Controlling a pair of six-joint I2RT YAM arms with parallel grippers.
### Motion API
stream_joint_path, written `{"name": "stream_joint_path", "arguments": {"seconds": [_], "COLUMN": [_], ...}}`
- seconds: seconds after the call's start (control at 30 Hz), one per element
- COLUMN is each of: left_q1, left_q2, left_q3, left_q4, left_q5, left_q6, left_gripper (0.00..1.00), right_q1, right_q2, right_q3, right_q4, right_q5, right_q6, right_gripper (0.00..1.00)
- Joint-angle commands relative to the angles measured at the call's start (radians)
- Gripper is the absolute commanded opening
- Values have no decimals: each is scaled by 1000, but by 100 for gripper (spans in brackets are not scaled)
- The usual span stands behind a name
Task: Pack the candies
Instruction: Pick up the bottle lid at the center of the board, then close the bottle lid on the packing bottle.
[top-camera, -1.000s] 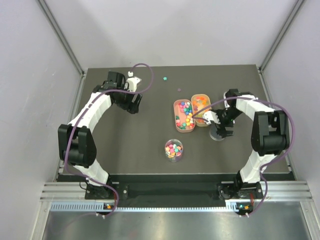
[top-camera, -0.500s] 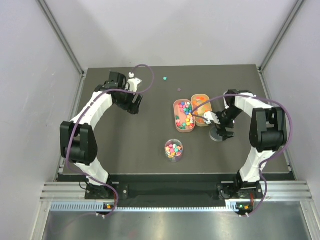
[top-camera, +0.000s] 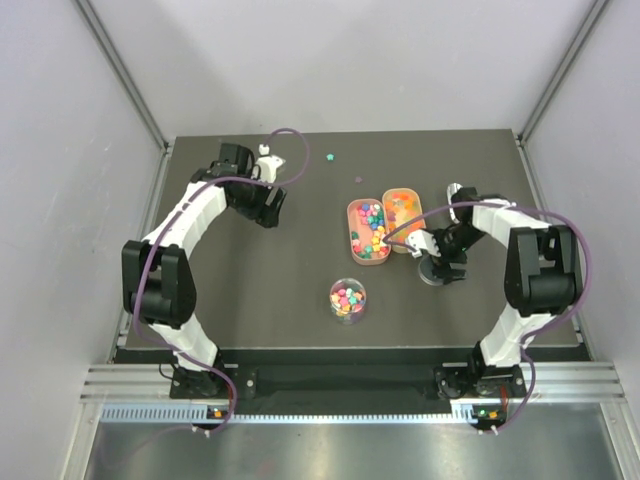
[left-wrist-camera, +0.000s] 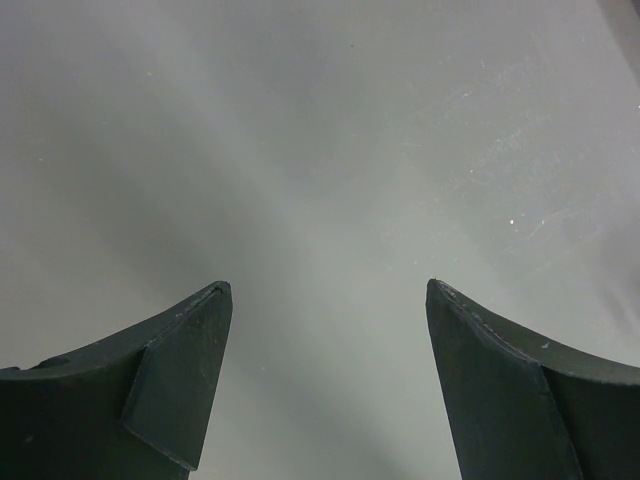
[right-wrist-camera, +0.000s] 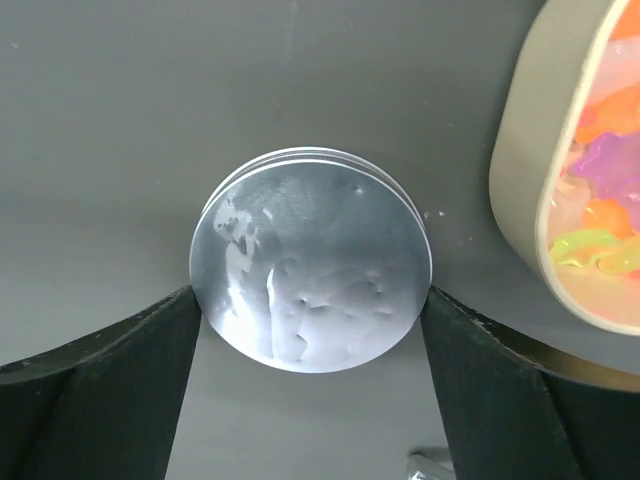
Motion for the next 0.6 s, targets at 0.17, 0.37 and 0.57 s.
{"name": "stream_joint_path", "arguments": {"seconds": [0.17,0.37,0.57], "left_q1": [-8,-8,-7], "left_q2": [10,5,-19], "left_q3": [63,74,50], "left_q4": [20,36,66], "left_q5": [12,32,-27], "left_q6": [5,-16,-123], "left_gripper": [83,83,85], "right_q1": [-14,-33,163], "right_q2": [-179,-501,-659], "right_q3": [-97,-77,13], "right_q4": [46,-142,-160], "right_q5": [-14,-51,-126], "right_q6": [58,47,203], "right_gripper": [77,77,83]}}
